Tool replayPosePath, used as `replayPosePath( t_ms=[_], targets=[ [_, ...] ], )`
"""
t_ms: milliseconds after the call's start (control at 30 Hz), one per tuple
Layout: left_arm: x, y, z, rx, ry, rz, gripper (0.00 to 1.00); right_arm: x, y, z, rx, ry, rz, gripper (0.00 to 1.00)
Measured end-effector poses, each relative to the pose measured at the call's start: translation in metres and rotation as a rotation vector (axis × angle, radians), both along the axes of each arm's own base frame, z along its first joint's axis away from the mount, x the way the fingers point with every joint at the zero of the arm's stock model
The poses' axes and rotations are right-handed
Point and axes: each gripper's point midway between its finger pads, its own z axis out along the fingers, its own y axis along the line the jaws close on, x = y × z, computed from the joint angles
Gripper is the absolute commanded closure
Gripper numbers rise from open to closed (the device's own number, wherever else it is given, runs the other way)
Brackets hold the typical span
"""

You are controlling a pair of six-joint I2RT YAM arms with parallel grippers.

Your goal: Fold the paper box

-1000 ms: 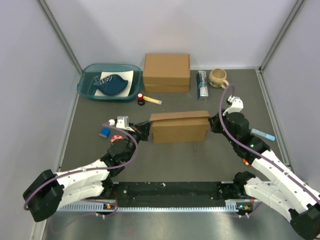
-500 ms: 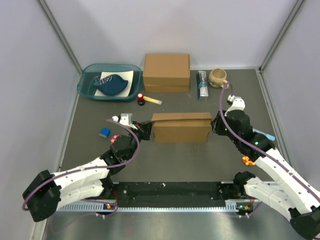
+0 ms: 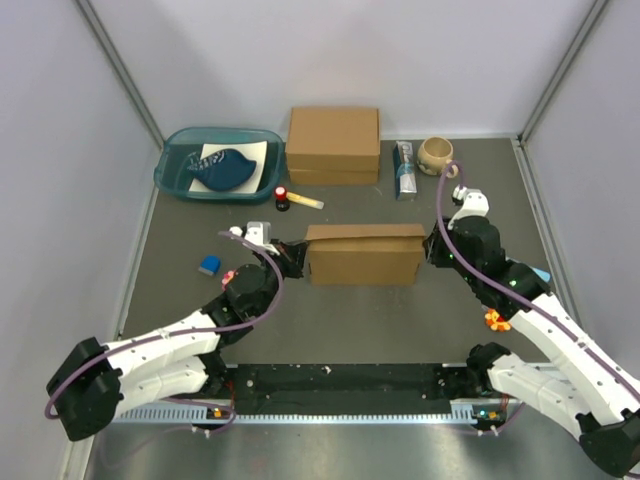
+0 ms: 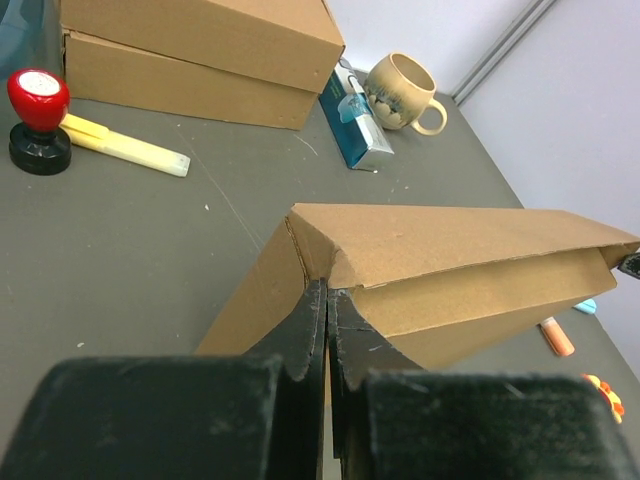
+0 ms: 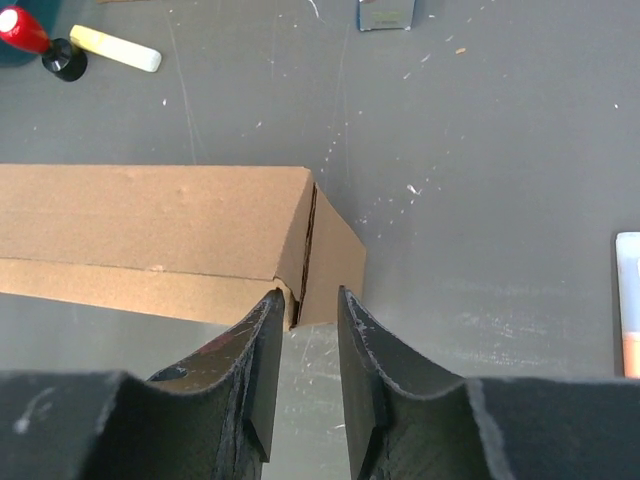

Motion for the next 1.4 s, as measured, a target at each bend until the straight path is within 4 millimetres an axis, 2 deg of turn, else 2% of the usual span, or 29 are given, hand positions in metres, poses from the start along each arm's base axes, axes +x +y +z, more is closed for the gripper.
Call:
replayPosePath(
  t_ms=[167,367,633,700,1100,1400],
  targets=[
    [0.0,0.0,0.0,0.015,0.002,-0.001,1.0,0.007,0.004,-0.003,-0.008,-0.001,0.005,0.75],
    [0.001,-0.001,0.0,0.027,0.003,-0.003,1.0,0.012,0.007,0.003,0.0,-0.029,0.009,0.75],
    [0.004,-0.004,0.0,0.04,0.012,0.001,1.0,0.017,0.007,0.008,-0.007,-0.057,0.01,0.92],
    [0.005,-0.004,0.0,0.039,0.012,0.001,1.0,0.018,0.006,0.007,-0.012,-0.058,0.005,0.99],
    [0.005,-0.005,-0.001,0.045,0.01,-0.001,1.0,0.021,0.004,0.004,-0.008,-0.084,-0.013,1.0],
    [0.01,-0.008,-0.002,0.028,-0.002,0.012,1.0,0.019,0.004,-0.012,0.048,-0.077,-0.05,1.0]
  ],
)
